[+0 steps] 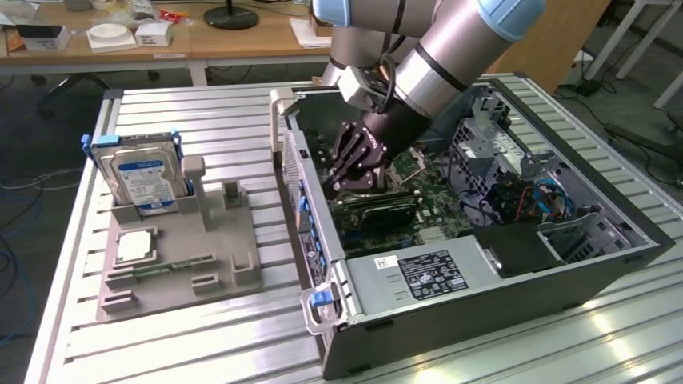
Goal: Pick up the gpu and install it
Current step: 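Press down on the gpu until it lock into place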
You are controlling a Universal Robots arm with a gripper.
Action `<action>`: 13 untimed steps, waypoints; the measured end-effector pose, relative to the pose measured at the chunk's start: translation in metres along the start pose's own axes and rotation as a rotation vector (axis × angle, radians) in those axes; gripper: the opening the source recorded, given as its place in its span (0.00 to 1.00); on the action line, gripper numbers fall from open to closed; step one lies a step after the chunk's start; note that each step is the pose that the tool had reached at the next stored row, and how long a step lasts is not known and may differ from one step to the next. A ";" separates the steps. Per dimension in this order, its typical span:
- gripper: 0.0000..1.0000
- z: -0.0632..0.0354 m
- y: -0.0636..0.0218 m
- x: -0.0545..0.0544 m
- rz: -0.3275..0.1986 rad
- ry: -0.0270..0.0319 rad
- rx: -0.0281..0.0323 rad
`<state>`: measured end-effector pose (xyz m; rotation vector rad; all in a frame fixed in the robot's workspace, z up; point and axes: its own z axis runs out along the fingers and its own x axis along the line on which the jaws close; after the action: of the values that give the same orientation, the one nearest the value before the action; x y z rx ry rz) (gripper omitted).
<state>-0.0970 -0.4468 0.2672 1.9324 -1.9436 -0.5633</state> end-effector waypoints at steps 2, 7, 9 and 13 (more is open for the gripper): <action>0.10 0.0002 -0.0006 0.000 0.000 0.0001 -0.0001; 0.10 -0.0015 -0.0039 0.000 0.000 -0.0006 -0.0139; 0.10 -0.0027 -0.0059 0.000 0.001 -0.0006 -0.0261; 0.10 -0.0053 -0.0105 0.000 0.002 -0.0009 -0.0587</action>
<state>-0.0853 -0.4468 0.2665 1.8947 -1.9075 -0.6138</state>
